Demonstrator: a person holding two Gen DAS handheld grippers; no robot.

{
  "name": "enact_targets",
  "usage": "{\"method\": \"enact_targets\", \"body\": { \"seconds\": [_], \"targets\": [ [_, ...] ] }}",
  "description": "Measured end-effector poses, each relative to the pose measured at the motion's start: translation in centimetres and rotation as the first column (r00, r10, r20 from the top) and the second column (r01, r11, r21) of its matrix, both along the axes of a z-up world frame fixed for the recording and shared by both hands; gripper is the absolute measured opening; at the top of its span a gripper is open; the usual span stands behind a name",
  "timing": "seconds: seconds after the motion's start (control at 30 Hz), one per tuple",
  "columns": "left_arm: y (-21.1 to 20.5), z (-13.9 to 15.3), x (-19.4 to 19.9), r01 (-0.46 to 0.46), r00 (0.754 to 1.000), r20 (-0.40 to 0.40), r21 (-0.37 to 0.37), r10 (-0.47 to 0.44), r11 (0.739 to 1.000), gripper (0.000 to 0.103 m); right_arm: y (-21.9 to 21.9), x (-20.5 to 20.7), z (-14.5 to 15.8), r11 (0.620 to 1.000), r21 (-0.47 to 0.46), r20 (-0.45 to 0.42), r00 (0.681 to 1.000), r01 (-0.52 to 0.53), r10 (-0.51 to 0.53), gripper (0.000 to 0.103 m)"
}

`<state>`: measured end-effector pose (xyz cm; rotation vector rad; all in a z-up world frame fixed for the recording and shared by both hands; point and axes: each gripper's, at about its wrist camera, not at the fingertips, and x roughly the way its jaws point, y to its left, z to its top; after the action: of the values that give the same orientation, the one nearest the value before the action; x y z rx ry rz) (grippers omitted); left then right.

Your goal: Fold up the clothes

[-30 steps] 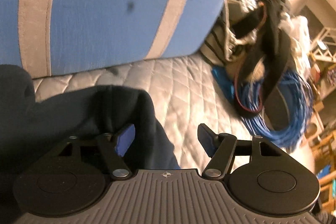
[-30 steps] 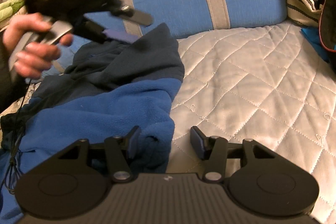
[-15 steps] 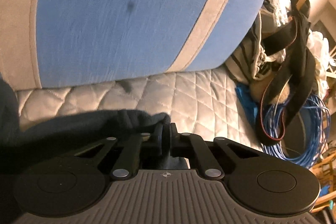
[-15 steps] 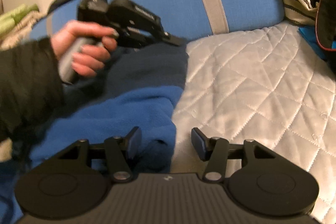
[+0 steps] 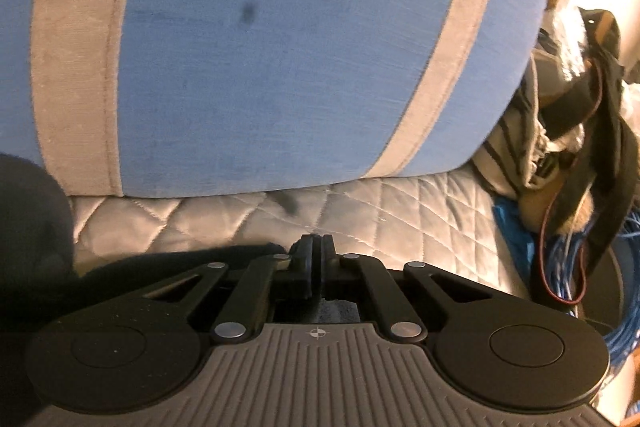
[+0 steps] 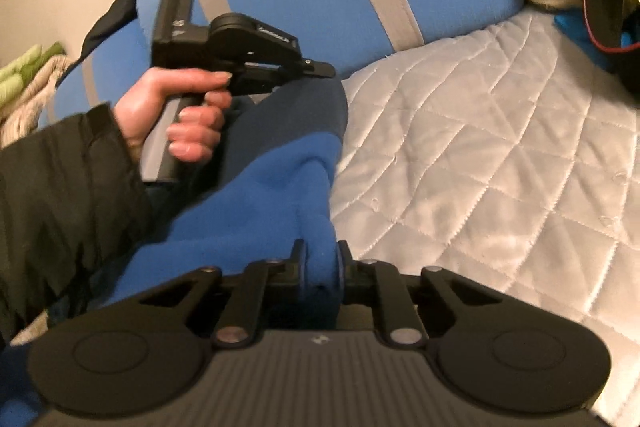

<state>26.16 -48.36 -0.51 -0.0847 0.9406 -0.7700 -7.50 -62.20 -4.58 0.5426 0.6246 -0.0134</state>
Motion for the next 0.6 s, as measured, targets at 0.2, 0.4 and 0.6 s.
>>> {"method": "enact_targets", "body": {
  "seconds": [0.2, 0.4, 0.6],
  "targets": [
    [-0.3, -0.4, 0.1, -0.021, 1.000, 0.009, 0.011, 0.021, 1.000, 0.004, 0.2, -1.0, 0.9, 0.998, -0.053, -0.012, 0.999, -0.031, 0.030, 0.012],
    [-0.5, -0.8, -0.2, -0.057, 0.998, 0.006, 0.013, 0.057, 0.998, 0.004, 0.6, -1.8, 1.2, 0.998, -0.052, -0.020, 1.000, -0.025, 0.024, 0.011],
    [0.4, 0.7, -0.5, -0.079, 0.997, -0.017, -0.018, 0.079, 0.997, 0.011, 1.3, -2.0, 1.9, 0.992, -0.120, -0.041, 0.999, -0.036, 0.032, 0.013]
  ]
}}
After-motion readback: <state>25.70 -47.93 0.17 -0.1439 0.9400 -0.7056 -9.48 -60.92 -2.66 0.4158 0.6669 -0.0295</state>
